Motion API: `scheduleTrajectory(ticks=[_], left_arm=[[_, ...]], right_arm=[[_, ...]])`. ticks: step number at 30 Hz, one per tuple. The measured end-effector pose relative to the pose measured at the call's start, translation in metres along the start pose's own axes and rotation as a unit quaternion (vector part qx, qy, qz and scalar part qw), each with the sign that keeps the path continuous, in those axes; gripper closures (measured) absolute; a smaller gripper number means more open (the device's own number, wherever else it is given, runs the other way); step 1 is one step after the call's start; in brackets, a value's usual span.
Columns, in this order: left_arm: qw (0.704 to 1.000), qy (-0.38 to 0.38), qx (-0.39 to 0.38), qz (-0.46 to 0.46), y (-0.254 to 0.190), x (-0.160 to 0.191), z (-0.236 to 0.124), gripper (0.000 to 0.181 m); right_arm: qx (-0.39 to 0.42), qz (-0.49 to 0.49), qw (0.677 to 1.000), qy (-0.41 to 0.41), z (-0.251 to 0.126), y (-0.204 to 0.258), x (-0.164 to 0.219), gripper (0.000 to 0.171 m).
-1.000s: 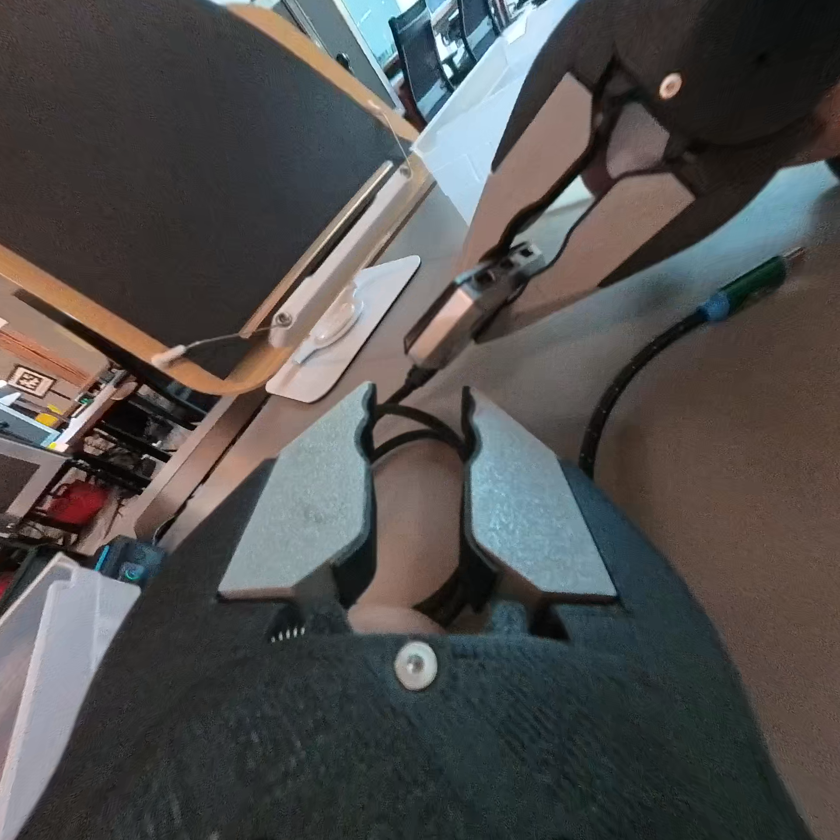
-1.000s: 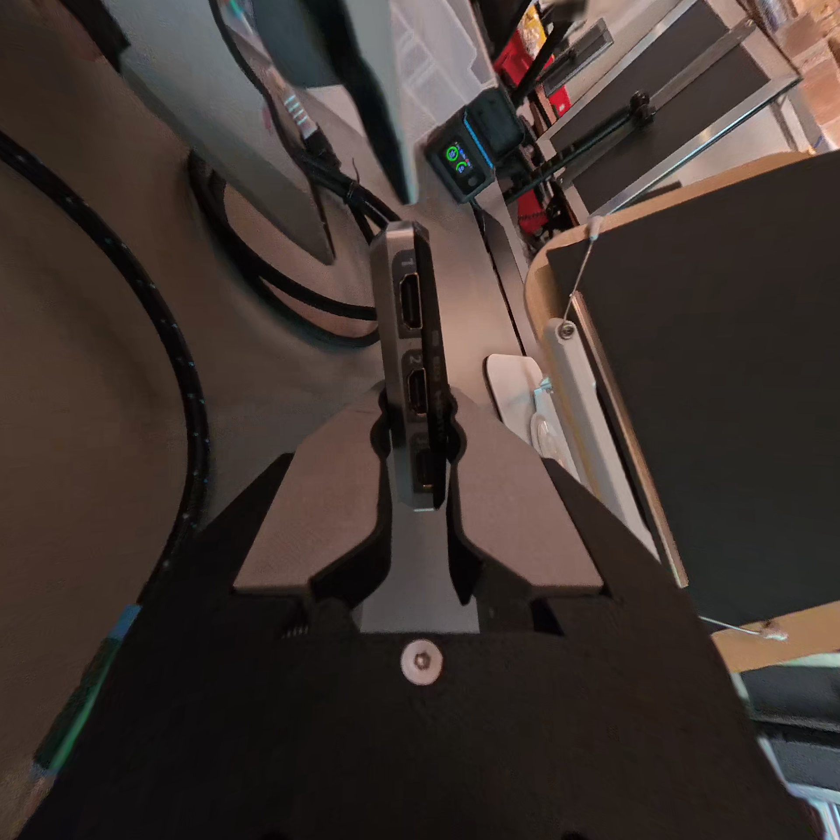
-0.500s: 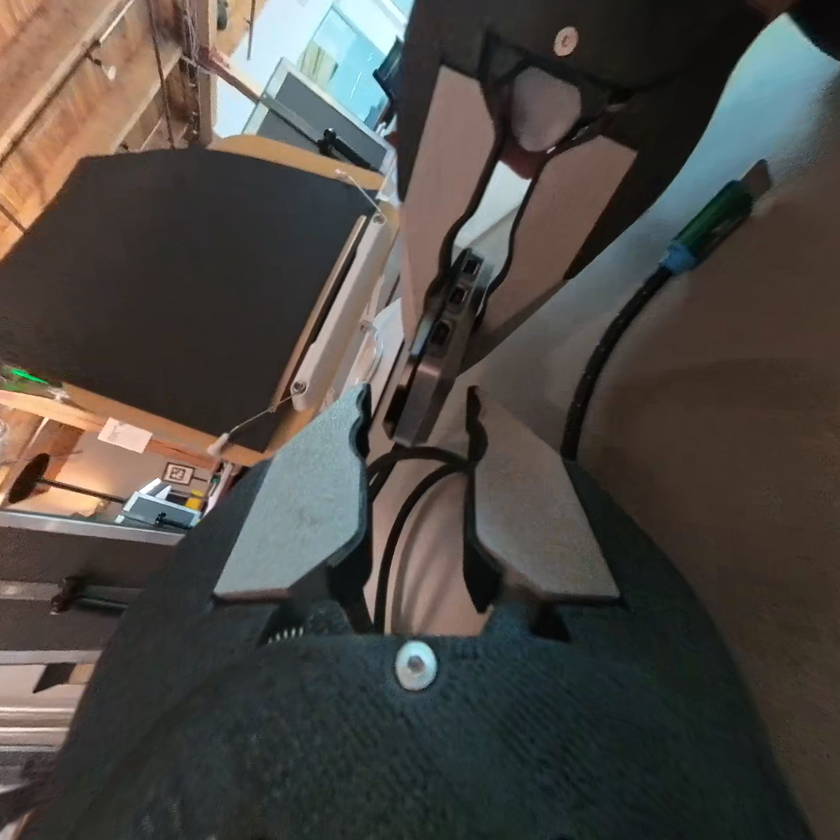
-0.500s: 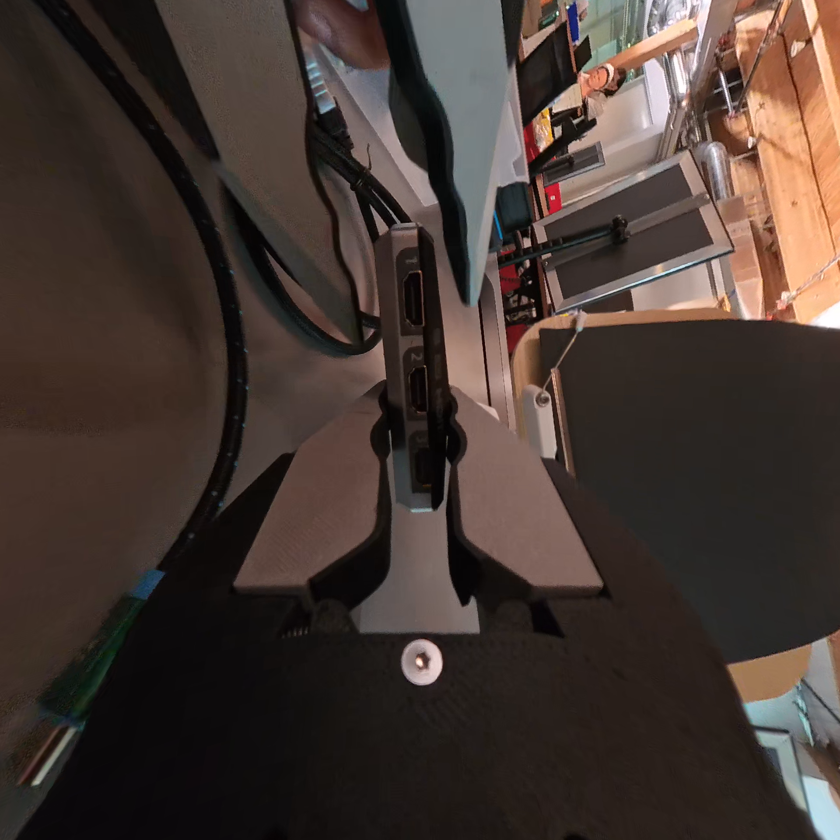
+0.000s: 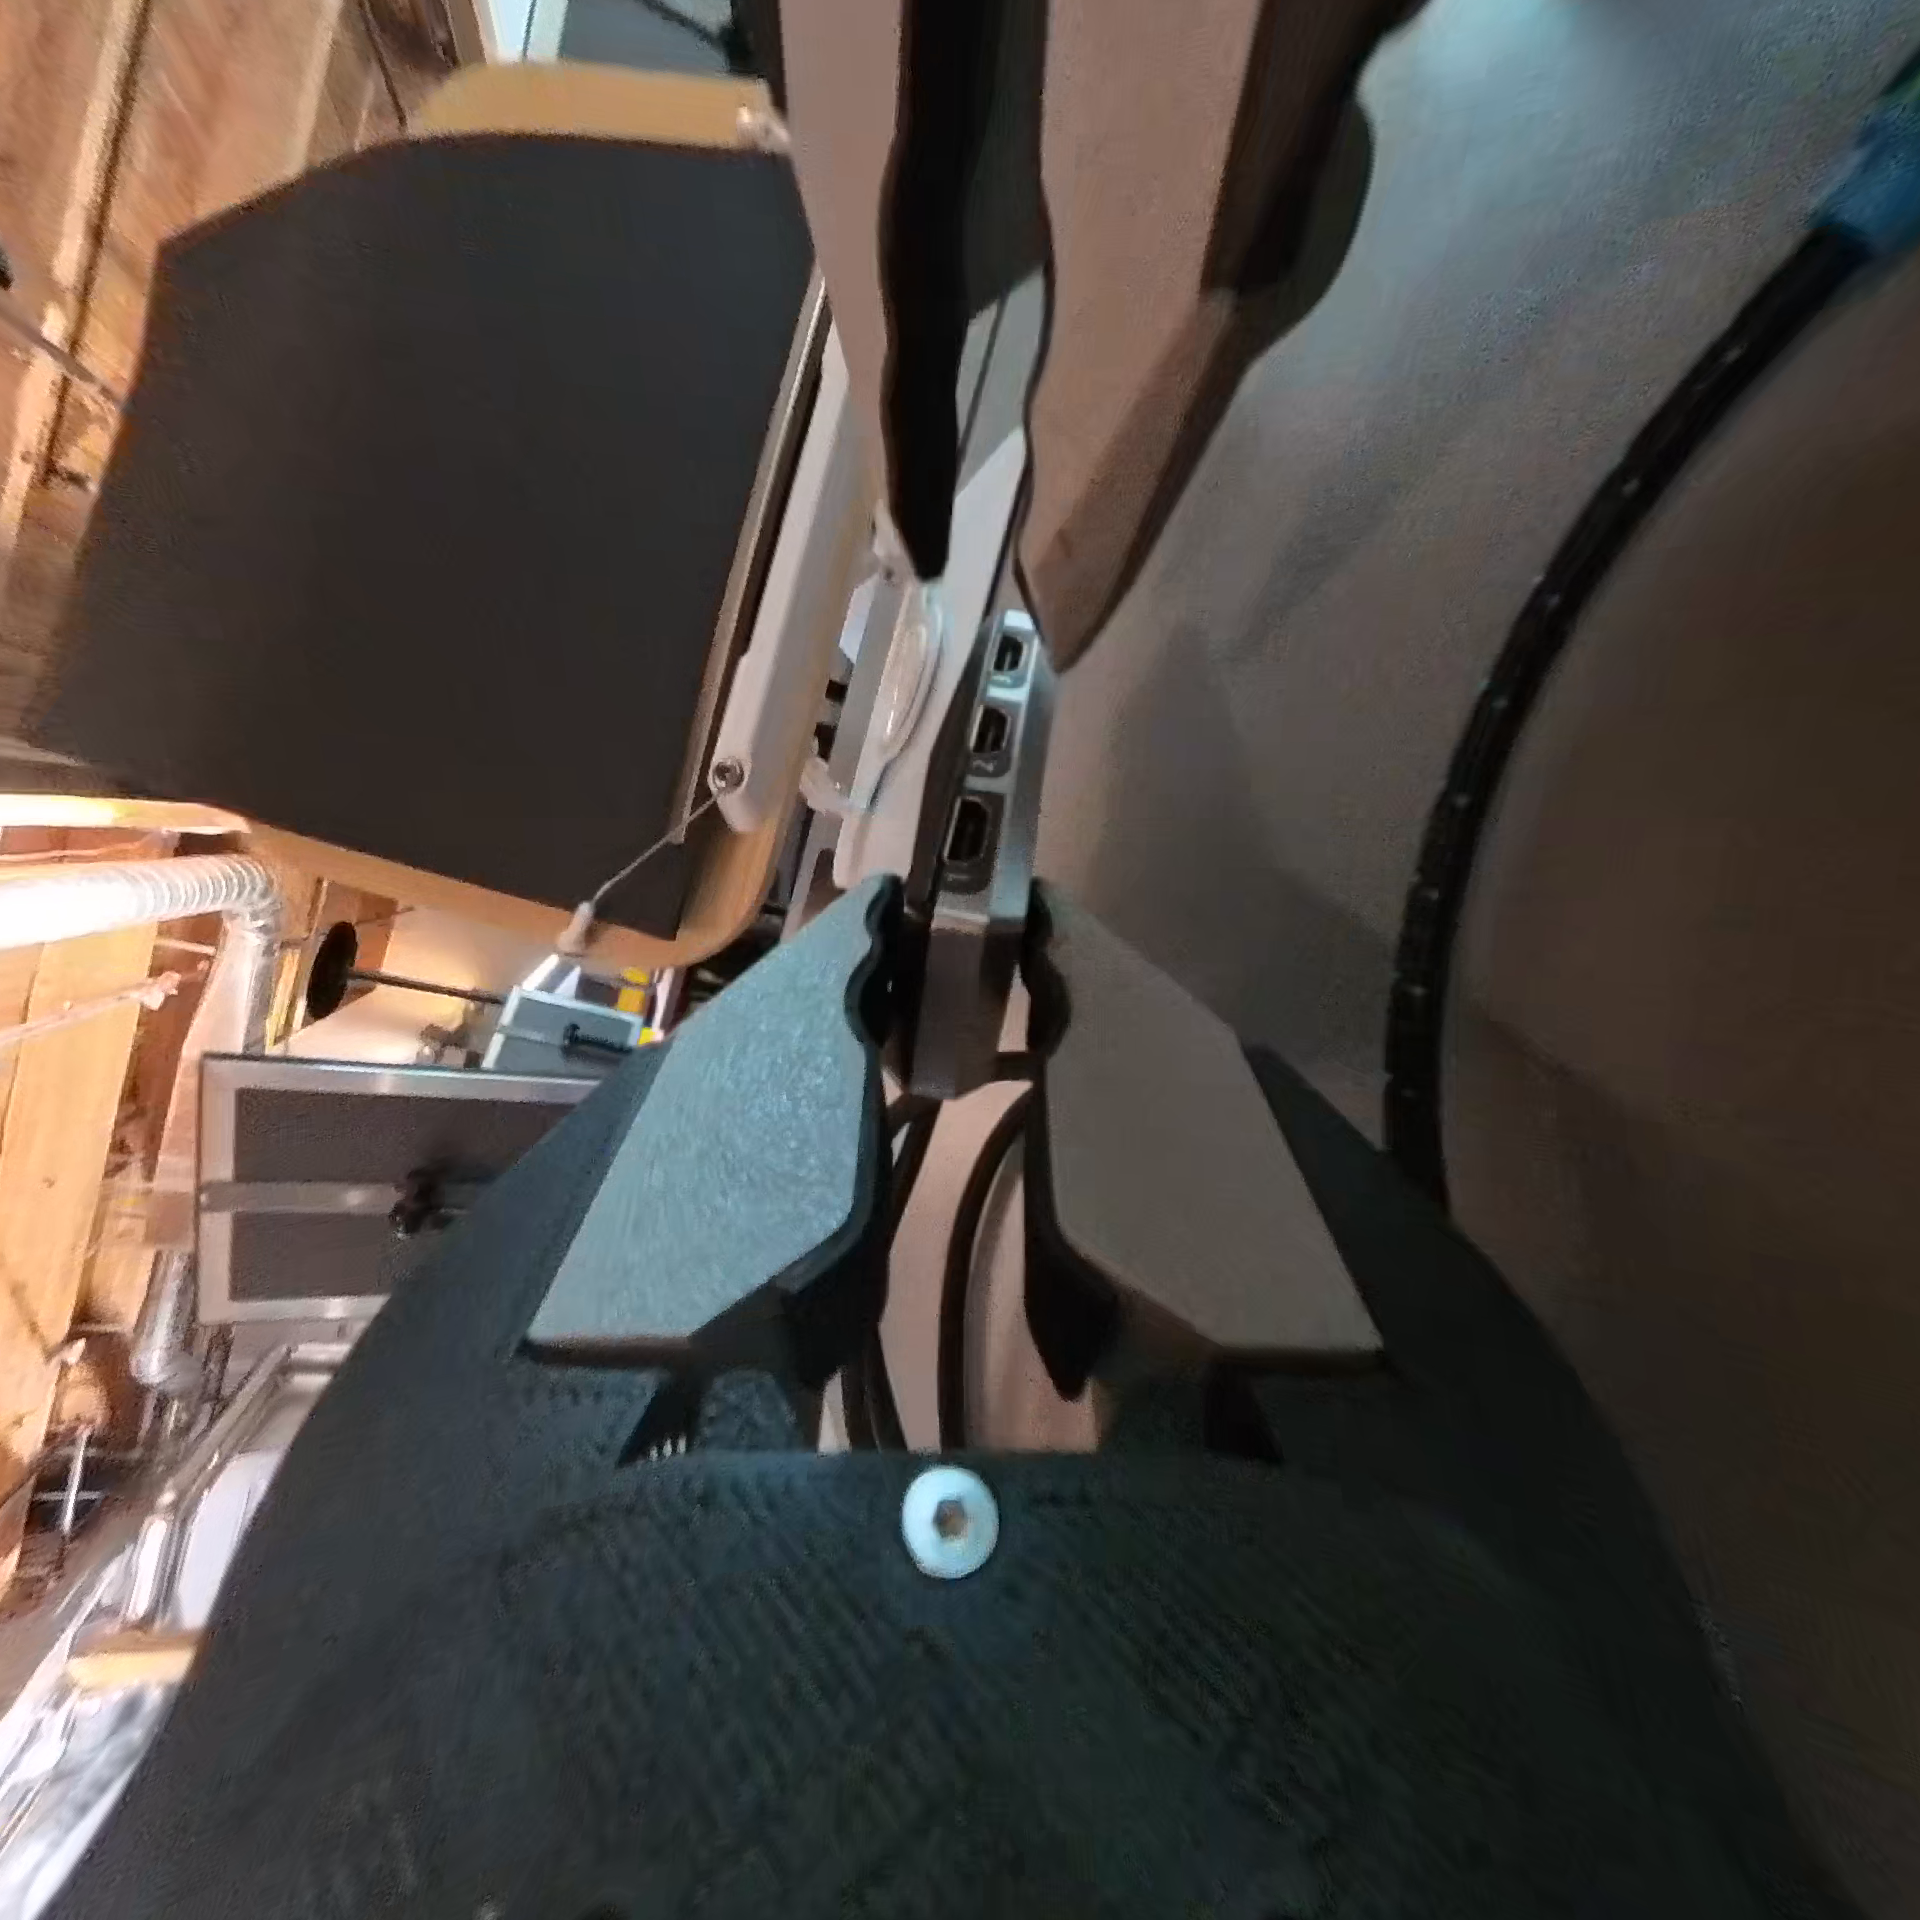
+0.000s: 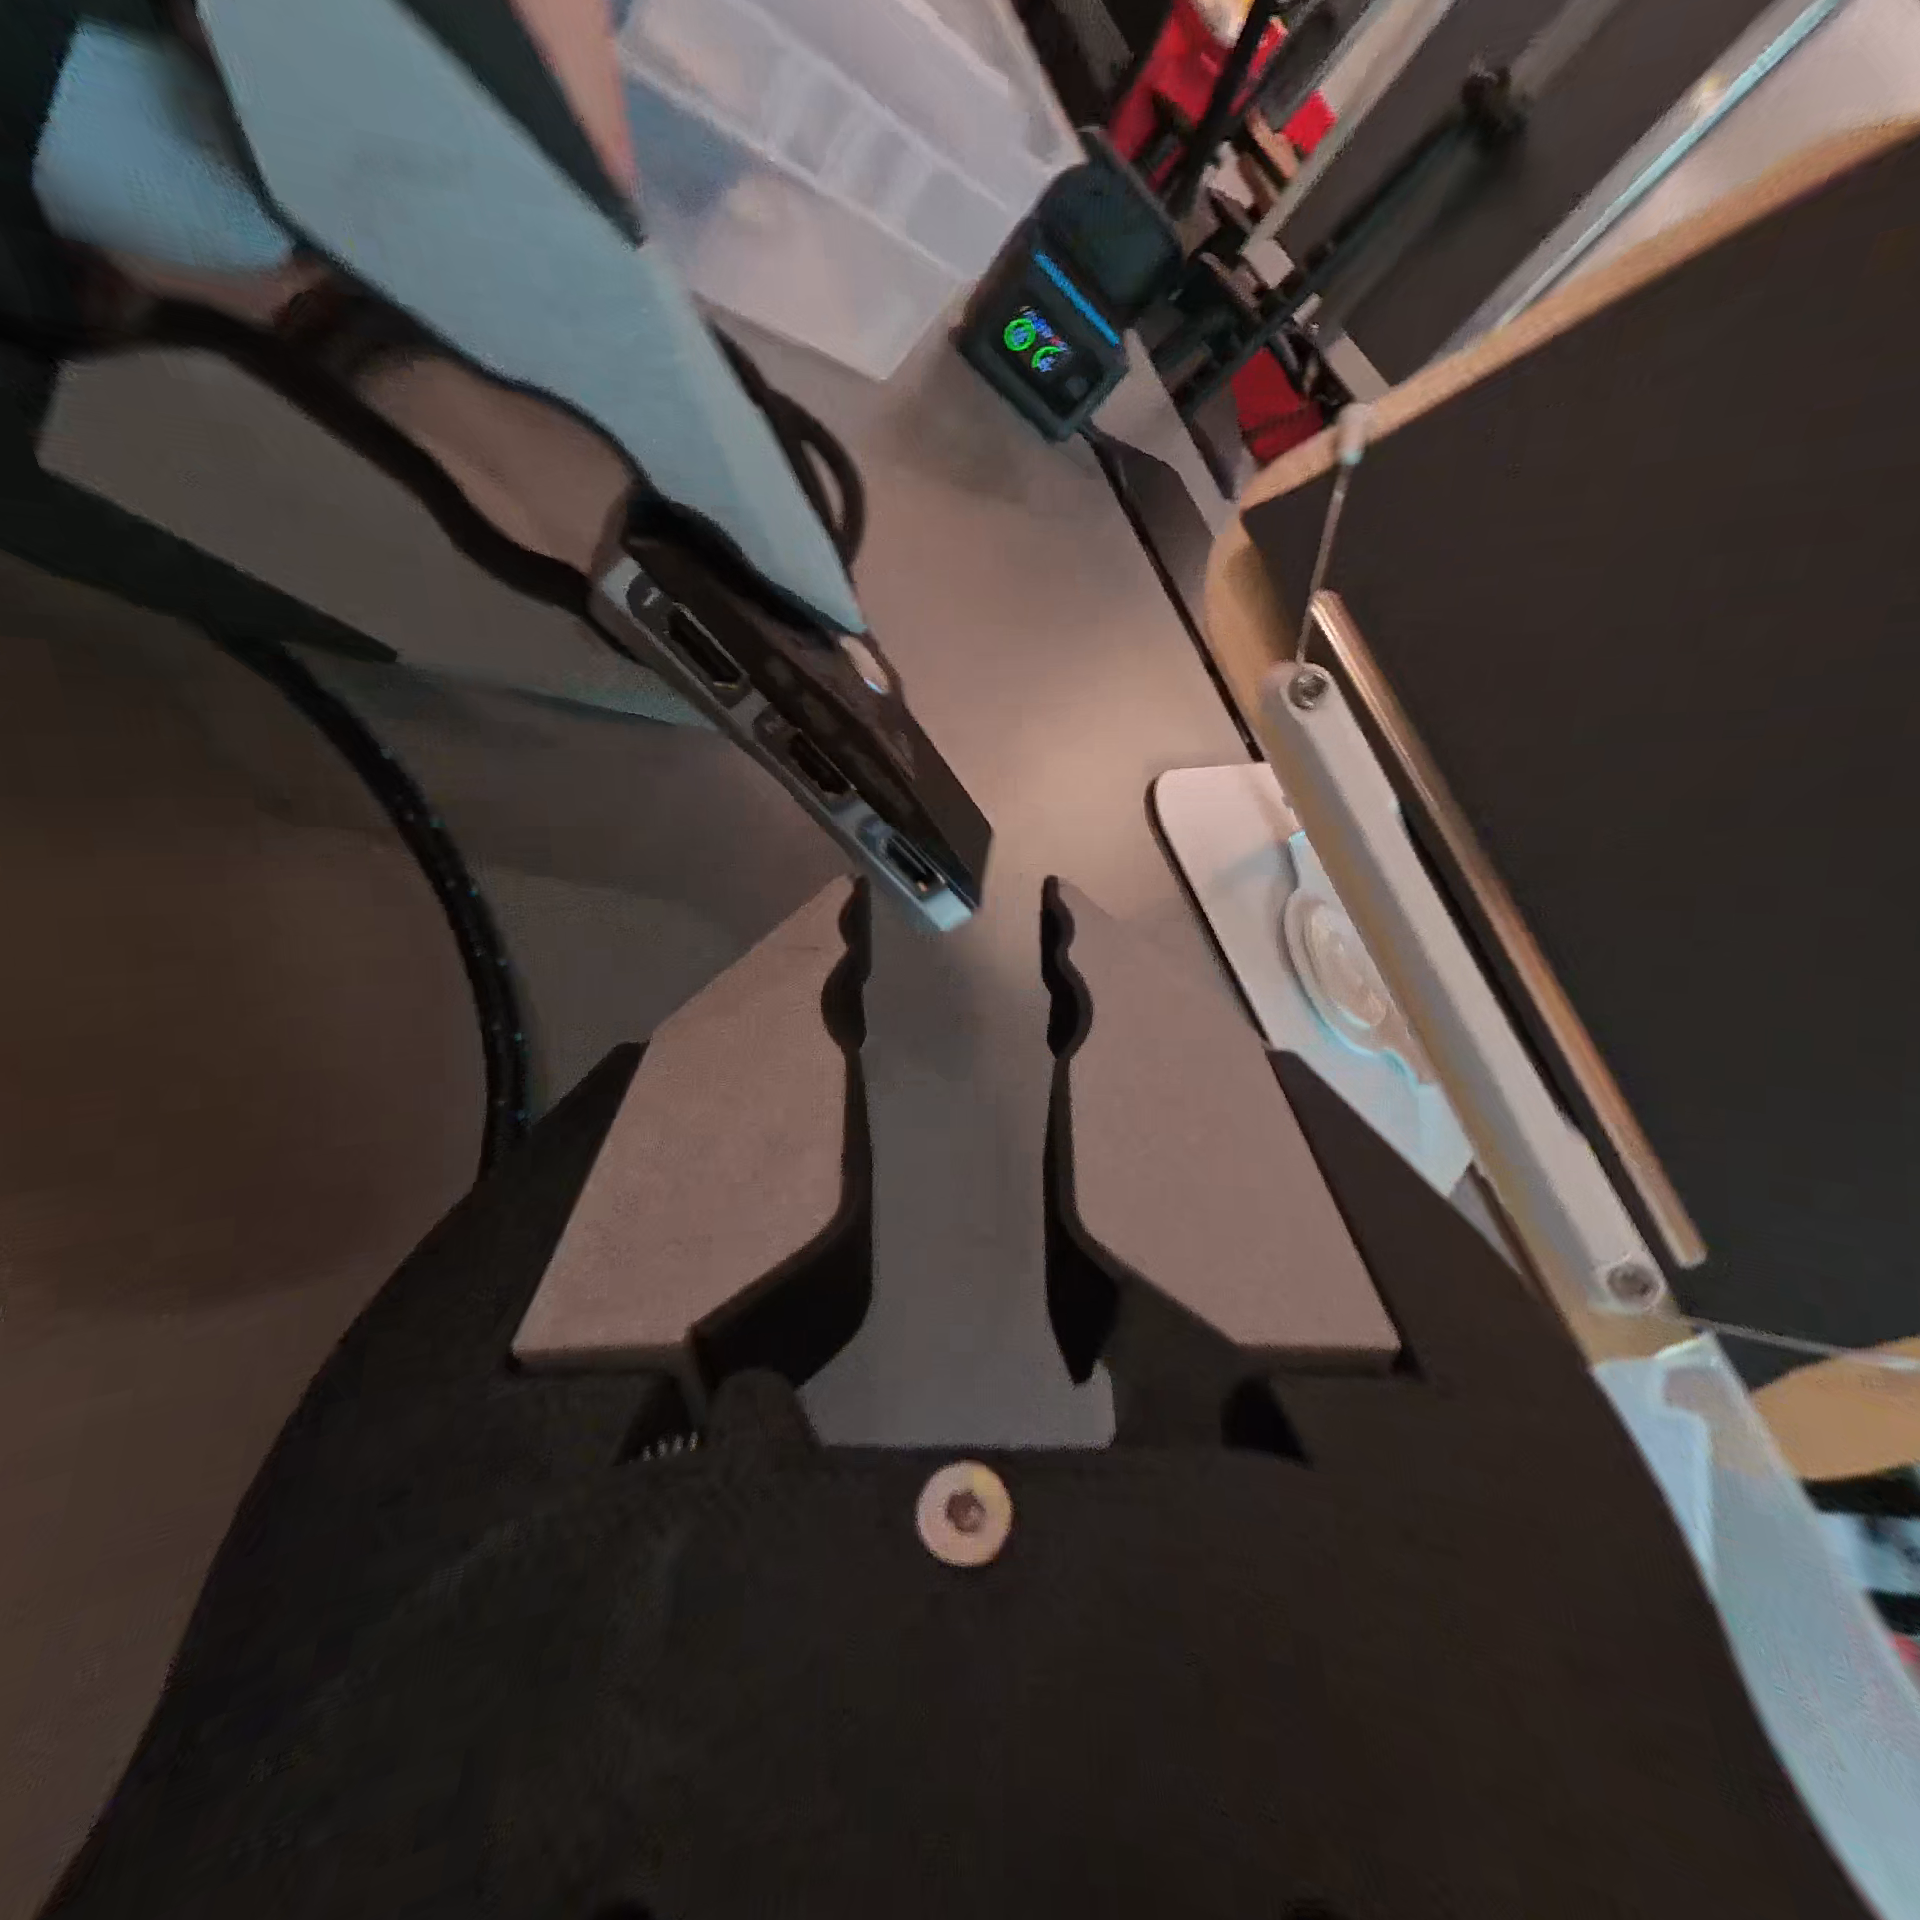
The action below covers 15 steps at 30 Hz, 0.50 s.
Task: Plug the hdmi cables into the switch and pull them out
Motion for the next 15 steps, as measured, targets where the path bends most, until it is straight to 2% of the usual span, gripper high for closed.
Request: scheduleTrajectory(ticks=[3, 5, 8, 10, 12, 15], left_arm=[[0.999, 0.03, -0.01, -0.022, 0.006, 0.016, 0.005, 0.16], [0.998, 0.041, -0.012, -0.043, 0.01, 0.022, 0.007, 0.16], [0.997, 0.052, -0.026, -0.056, 0.018, 0.028, 0.008, 0.16], [0.995, 0.056, -0.033, -0.071, 0.023, 0.032, 0.008, 0.16], [0.994, 0.056, -0.034, -0.092, 0.027, 0.035, 0.008, 0.16], [0.99, 0.059, -0.042, -0.119, 0.034, 0.039, 0.008, 0.16]], right_arm=[[-0.02, 0.087, 0.995, -0.036, -0.009, -0.004, -0.006, 0.131], [-0.065, 0.145, 0.984, -0.075, -0.018, 0.007, -0.019, 0.127], [-0.202, 0.224, 0.939, -0.168, -0.052, 0.05, -0.059, 0.12], [-0.296, 0.227, 0.908, -0.191, -0.082, 0.087, -0.075, 0.124], [-0.349, 0.218, 0.898, -0.157, -0.1, 0.117, -0.073, 0.124], [-0.395, 0.177, 0.899, -0.063, -0.115, 0.157, -0.053, 0.121]])
Point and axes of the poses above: each gripper's, where its closed fingertips meet, z out along the fingers, x out of its underside, y = z × x across the jaws, the point moved 1 cm from there along -z, back along the fingers, and after that the axes turned 6 degrees about -x, right-handed, at the moved point
